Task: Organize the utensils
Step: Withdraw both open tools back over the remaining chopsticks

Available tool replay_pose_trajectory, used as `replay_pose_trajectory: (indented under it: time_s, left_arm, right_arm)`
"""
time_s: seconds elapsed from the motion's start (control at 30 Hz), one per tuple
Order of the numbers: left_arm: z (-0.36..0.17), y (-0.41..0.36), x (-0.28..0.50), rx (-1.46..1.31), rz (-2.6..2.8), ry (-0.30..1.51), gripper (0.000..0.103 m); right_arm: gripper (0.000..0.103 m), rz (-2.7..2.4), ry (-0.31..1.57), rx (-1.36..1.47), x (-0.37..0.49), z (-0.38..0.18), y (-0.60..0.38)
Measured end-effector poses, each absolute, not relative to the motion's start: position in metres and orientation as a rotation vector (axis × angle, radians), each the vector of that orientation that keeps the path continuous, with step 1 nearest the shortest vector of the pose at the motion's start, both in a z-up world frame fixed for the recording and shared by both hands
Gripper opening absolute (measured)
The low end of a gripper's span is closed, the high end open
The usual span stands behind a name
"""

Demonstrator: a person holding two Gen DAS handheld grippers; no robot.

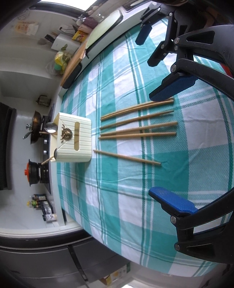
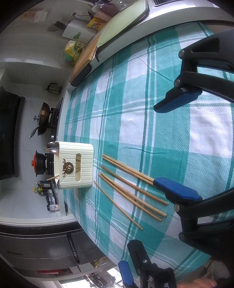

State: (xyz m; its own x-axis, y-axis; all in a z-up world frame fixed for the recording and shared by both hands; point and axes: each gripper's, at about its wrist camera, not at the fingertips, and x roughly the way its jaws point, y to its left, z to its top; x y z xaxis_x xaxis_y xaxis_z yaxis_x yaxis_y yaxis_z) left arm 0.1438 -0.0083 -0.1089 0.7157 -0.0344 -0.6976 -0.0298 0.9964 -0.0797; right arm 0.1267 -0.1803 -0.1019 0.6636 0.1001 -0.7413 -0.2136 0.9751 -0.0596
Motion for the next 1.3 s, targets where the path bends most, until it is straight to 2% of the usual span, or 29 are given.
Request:
replay_pose_trajectory:
  time_s: [1.3]
  left_arm:
    - [-0.14,-0.008,0.16,-0.087,0.002,0.865,0.096]
  right_arm:
    - [0.076,0.118,0.872,-0.198,0.139,-0.12,-0.184]
